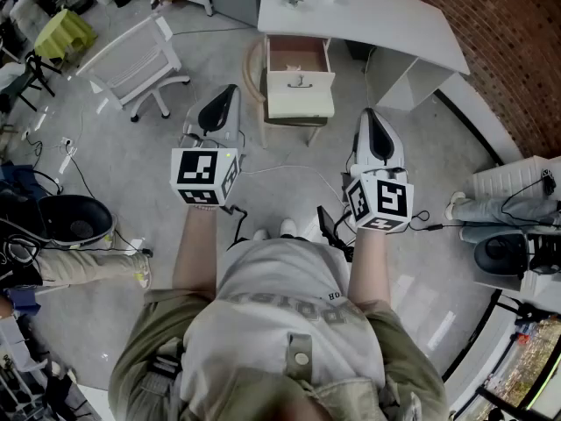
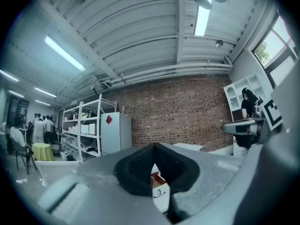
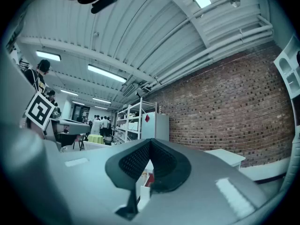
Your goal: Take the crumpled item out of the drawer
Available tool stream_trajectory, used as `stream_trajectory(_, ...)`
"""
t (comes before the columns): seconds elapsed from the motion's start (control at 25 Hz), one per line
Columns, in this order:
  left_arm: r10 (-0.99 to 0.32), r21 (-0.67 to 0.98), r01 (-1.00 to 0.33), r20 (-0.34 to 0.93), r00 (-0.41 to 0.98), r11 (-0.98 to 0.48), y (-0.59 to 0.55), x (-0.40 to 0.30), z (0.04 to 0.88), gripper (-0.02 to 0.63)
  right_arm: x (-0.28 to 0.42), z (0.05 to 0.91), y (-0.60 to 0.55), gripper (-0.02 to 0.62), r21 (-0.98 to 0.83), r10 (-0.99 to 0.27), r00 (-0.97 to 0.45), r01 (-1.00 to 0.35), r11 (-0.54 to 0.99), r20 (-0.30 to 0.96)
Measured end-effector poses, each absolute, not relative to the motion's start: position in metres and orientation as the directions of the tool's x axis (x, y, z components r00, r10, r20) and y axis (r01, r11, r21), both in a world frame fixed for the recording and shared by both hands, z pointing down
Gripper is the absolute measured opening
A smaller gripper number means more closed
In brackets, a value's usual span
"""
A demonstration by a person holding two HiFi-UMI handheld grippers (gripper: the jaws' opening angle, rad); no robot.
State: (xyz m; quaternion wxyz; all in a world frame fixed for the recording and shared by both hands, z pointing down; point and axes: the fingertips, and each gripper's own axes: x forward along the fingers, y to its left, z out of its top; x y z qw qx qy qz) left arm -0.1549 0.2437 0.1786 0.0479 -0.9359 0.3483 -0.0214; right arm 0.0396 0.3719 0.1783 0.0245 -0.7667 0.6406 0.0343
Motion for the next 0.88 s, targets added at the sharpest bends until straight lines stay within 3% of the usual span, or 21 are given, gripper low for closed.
stream_trajectory(0.64, -0.668, -0.106, -0.662, 0.024, 0.744, -0.742, 0.233, -0.152, 0.185, 0.008, 0.044, 0.181, 0.361, 0.002, 0.026, -0.985, 0.151, -0.988, -0.153, -0.079)
stream_trajectory(0.88, -0.667, -0.109, -0.662, 0.012, 0.745, -0.742, 0.232, -0.141, 0.184, 0.008, 0.058, 0.183, 0.36, 0.003, -0.043, -0.985, 0.136, -0.99, -0.132, -0.106)
